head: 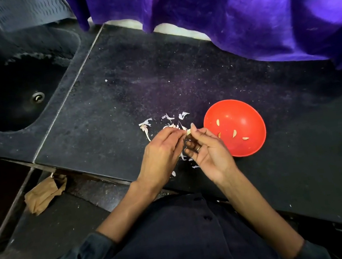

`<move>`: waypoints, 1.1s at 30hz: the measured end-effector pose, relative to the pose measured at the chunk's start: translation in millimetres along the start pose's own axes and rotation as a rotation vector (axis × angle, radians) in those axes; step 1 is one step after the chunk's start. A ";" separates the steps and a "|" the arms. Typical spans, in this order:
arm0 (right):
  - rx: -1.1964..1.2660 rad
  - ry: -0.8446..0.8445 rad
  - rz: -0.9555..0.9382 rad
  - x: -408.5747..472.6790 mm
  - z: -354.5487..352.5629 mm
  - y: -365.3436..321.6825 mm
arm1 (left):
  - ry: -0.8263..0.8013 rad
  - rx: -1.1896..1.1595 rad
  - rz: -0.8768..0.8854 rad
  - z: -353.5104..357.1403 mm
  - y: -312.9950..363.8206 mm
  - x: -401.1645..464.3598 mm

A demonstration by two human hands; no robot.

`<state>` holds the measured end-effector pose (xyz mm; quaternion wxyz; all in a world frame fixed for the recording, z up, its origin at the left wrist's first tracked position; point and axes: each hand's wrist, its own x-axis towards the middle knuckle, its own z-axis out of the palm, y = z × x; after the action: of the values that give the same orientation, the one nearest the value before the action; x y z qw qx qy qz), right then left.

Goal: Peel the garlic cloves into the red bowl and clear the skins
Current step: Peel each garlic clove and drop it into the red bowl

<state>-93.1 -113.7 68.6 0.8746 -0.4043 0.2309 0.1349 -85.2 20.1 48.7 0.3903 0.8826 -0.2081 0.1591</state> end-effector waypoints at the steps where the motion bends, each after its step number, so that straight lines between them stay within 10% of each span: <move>1: 0.010 0.006 0.008 -0.6 1.2 0.4 | 0.011 0.022 0.012 0.4 0.6 0.0; 33: -0.108 -0.063 -0.038 -6.1 -4.3 -5.3 | 0.024 -0.221 -0.218 -16.2 -9.3 9.1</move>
<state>-97.3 -120.7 72.7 0.8608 -0.4509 0.1877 0.1432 -74.7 35.8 57.5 0.5025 0.8496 -0.1228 0.1026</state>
